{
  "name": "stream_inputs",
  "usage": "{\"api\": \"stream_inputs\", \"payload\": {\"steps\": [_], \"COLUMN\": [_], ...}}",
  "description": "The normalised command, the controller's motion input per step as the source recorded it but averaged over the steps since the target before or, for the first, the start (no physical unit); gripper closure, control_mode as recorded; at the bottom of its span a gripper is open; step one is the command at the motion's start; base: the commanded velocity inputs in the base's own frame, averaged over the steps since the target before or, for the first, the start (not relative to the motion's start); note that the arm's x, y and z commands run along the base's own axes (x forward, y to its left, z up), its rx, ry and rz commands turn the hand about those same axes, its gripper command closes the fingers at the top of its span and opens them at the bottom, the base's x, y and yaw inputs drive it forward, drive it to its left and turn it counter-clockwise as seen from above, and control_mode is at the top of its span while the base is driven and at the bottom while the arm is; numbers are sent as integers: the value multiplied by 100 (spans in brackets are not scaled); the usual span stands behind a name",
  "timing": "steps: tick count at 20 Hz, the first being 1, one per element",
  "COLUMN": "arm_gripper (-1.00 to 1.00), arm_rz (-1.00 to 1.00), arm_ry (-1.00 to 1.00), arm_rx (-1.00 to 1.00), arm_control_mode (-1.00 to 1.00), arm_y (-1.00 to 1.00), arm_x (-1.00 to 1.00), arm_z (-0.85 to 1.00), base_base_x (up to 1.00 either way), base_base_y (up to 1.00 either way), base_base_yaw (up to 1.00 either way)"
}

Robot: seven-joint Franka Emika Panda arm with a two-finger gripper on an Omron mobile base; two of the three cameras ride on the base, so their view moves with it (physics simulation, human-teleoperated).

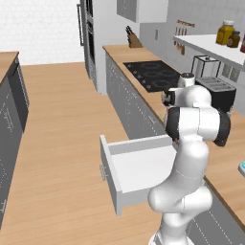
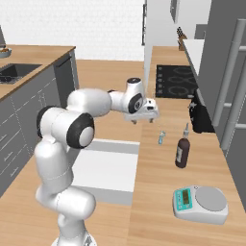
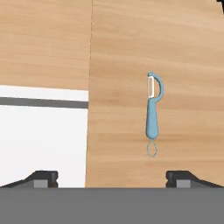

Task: Pick the peeler from the drawer and place it on the counter.

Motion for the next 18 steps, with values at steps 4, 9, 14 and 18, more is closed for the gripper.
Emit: {"api": "stream_inputs", "payload": {"steps": [4,9,14,18], "arm_gripper": [-100,-100,-100,-100], "arm_rz": [10,10,8,8], "arm_ry": [-18,-20,-20,-22], "arm_rx": [0,0,0,0], "arm_control_mode": [-100,-100,-100,-100], "arm_y": [70,62,67,55], "arm_x": [-99,-96,-97,-59], "arm_z": [2,21,25,49], "base_base_x": [0,0,0,0], "base_base_y": [0,0,0,0], "base_base_yaw": [0,0,0,0]}}
